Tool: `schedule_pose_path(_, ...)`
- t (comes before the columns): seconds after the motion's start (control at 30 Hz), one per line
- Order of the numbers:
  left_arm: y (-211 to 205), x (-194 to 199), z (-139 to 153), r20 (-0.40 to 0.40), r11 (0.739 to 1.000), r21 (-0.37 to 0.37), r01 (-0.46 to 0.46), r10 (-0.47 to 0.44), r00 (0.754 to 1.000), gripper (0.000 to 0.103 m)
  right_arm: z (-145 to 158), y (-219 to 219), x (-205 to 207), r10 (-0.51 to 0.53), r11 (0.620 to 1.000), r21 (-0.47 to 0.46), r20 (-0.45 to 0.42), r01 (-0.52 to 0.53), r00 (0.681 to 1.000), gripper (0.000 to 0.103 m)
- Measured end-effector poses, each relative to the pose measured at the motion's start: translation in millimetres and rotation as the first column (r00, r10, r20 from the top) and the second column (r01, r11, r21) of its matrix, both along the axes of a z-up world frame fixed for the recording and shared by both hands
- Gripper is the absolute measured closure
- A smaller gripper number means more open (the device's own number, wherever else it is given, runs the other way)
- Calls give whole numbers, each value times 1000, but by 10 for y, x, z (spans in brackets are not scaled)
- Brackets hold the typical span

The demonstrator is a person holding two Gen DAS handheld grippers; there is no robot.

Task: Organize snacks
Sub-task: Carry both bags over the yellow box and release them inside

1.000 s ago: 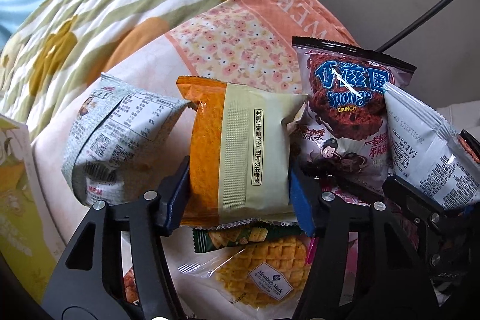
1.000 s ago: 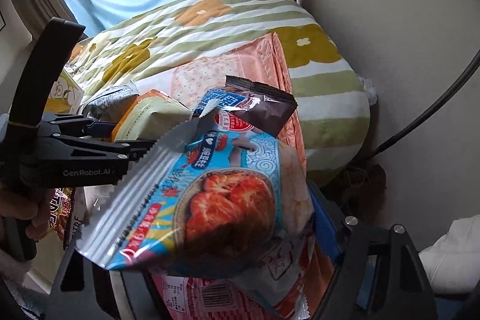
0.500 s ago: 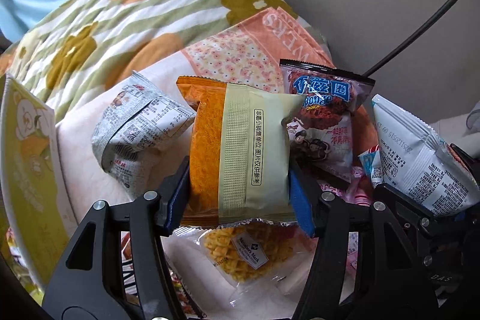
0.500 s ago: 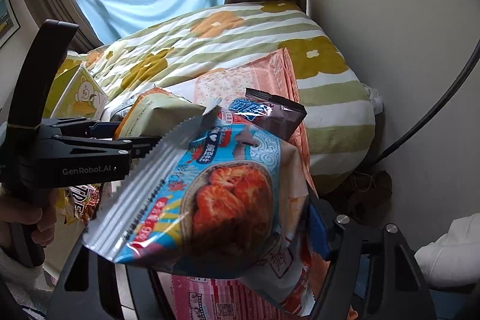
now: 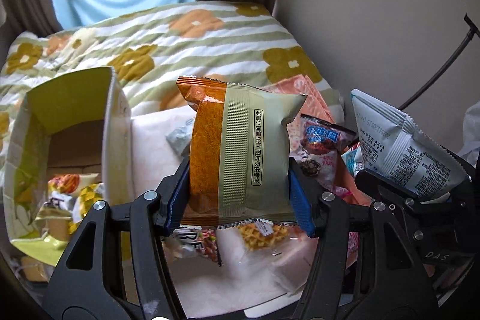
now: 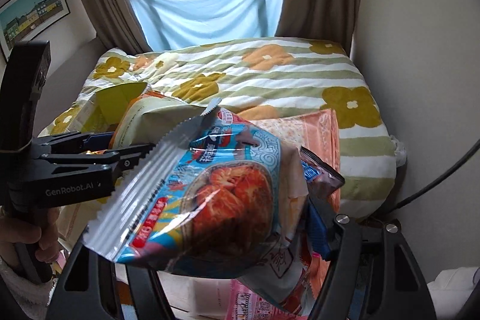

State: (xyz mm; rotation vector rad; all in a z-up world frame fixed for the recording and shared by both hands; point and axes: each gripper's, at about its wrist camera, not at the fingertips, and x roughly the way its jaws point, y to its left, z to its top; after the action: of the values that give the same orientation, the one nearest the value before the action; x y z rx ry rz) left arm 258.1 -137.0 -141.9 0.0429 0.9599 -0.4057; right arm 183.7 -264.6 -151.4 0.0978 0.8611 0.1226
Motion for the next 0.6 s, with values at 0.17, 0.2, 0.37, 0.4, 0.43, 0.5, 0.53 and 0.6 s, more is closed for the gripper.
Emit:
schedule_pose_path(0.17, 563, 7, 286, 51, 997, -21, -74, 75, 996, 47, 231, 380, 205, 95, 995, 7, 42, -95, 995, 36)
schedule_pose_path(0.2, 688, 10, 328, 59, 996, -27, -84, 85, 995, 47, 279, 498, 267, 116, 993, 9, 50, -116, 992, 36)
schedule_pose_path(0.37, 1315, 121, 437, 83, 991, -23, -130, 131, 988, 47, 427, 1081, 542, 181, 983, 13, 87, -183, 980, 36)
schedule_pose_path(0.4, 1441, 164, 440, 80, 990, -24, -137, 139, 987, 47, 444, 1204, 601, 189, 981, 15, 92, -191, 978, 36)
schedule_pose_path(0.43, 1572, 214, 440, 77, 989, -24, -145, 146, 986, 47, 452, 1325, 668, 195, 980, 21, 91, -198, 977, 36)
schedule_pose_path(0.5, 1814, 330, 427, 66, 988, -23, -153, 154, 986, 47, 462, 1530, 771, 201, 978, 38, 94, -205, 975, 36)
schedule_pose_path(0.53, 1923, 396, 413, 61, 987, -20, -159, 160, 985, 47, 457, 1657, 840, 201, 978, 44, 91, -206, 975, 36)
schedule_pose_path(0.6, 2152, 547, 359, 42, 986, -9, -166, 167, 985, 47, 434, 1886, 985, 197, 978, 49, 84, -201, 977, 36)
